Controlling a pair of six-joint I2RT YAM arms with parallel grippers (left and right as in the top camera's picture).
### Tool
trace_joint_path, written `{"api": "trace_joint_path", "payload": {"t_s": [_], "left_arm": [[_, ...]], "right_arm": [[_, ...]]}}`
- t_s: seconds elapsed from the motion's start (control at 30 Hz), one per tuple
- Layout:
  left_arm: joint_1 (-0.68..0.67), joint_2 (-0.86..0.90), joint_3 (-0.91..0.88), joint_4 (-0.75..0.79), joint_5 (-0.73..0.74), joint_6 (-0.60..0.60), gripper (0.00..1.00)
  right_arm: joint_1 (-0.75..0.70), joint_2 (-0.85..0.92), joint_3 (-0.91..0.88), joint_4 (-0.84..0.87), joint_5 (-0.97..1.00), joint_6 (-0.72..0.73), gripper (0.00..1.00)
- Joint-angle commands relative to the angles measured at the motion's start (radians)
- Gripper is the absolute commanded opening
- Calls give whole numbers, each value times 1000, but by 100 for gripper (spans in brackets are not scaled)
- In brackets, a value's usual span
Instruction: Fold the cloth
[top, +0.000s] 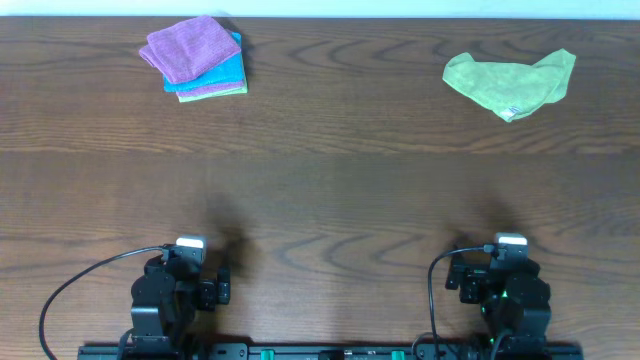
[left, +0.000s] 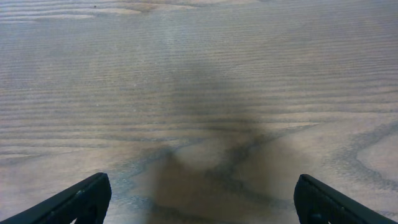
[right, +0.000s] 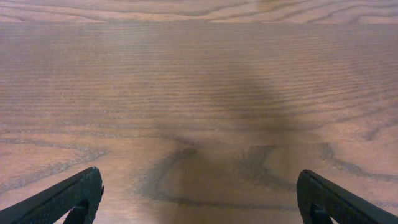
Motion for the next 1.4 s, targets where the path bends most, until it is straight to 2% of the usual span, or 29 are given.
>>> {"api": "trace_joint_path", "payload": {"t_s": [0.0, 1.2, 1.37], "left_arm": [[-2, -9, -21, -11, -7, 6, 95], [-2, -9, -21, -11, -8, 6, 95], [-2, -9, -21, -11, -7, 6, 95]], "right_arm": [[-9, -12, -15, 2, -11, -14, 99], [-9, -12, -14, 6, 4, -6, 99], [-18, 28, 49, 6, 4, 34, 99]]}}
